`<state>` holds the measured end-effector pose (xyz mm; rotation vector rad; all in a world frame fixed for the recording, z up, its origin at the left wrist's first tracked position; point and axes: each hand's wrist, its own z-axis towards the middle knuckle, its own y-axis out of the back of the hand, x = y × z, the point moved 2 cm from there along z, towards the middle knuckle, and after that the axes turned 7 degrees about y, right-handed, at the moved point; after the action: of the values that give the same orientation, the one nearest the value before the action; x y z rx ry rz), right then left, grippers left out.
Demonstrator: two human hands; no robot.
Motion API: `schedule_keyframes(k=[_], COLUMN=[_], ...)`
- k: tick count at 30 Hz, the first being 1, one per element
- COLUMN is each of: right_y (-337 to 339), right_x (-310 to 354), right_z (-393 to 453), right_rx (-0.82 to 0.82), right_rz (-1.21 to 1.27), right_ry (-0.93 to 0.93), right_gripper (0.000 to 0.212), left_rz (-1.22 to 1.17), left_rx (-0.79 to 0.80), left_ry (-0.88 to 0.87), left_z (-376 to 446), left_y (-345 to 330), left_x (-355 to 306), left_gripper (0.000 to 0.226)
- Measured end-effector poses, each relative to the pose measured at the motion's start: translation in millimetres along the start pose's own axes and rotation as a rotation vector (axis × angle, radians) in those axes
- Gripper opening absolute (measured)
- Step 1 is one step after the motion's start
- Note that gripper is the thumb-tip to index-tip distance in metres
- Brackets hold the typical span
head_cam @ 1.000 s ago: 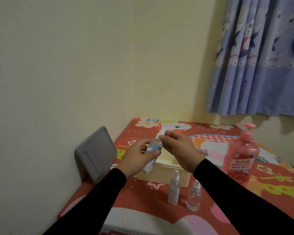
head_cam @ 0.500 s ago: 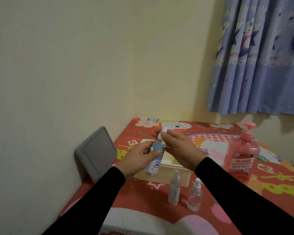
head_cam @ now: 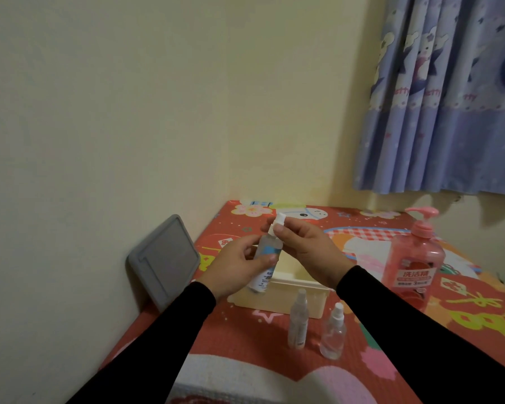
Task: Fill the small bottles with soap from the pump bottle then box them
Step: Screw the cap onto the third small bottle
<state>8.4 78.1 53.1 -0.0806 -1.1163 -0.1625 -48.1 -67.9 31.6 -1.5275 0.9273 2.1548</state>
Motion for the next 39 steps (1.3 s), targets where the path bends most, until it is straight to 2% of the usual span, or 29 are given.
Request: schedule_keyframes(k=[3,5,12,16,20,25,27,29,31,35,39], right_y=[2,3,5,8,11,17,21,26,33,62,88], right_x=[7,10,9,6,4,3,3,6,13,18,12], right_z=[3,4,3,1,0,-3,-4,-5,-9,-19,-38], right_rx=[0.047,0.045,-0.089,-0.147,-0.193,-0.188,-0.177,-0.157,-0.157,-0.168,-0.182], right_rz=[-0.016,-0.068,-0.119,-0.153,-0.213,-0.240,-0.264,-0.328,-0.409,-0.741,-0.961], right_ry=[0.001,0.023,0.066,0.072,0.074,0.071,0.046,0.016,0.026,0.049,0.036], right_gripper=[0.027,0.027,0.018,0.013,0.015,0.016,0.025,0.039,0.044,0.049,0.047], left_rz=[-0.040,-0.028,0.161,0.260,0.336,0.341,0.313,0.276,0.236,0.177,0.048], left_rx=[0.105,0.114,-0.061,-0.212,-0.320,-0.310,-0.275,-0.247,-0.244,-0.261,-0.231], left_ry=[0.016,0.010,-0.062,-0.092,-0.103,-0.059,-0.037,-0.021,-0.018,-0.008,0.040], left_z=[1,3,7,8,9,12,14,16,18,30,45], left_y=[2,1,-9,-19,-30,-32,-33,-33,-33,-29,-27], left_x=[-3,-3,-6,-9,-8,-7,-7,-7,-6,-1,1], left_gripper=[0.031,0.030,0.032,0.021,0.030,0.025,0.025,0.027,0.027,0.023,0.049])
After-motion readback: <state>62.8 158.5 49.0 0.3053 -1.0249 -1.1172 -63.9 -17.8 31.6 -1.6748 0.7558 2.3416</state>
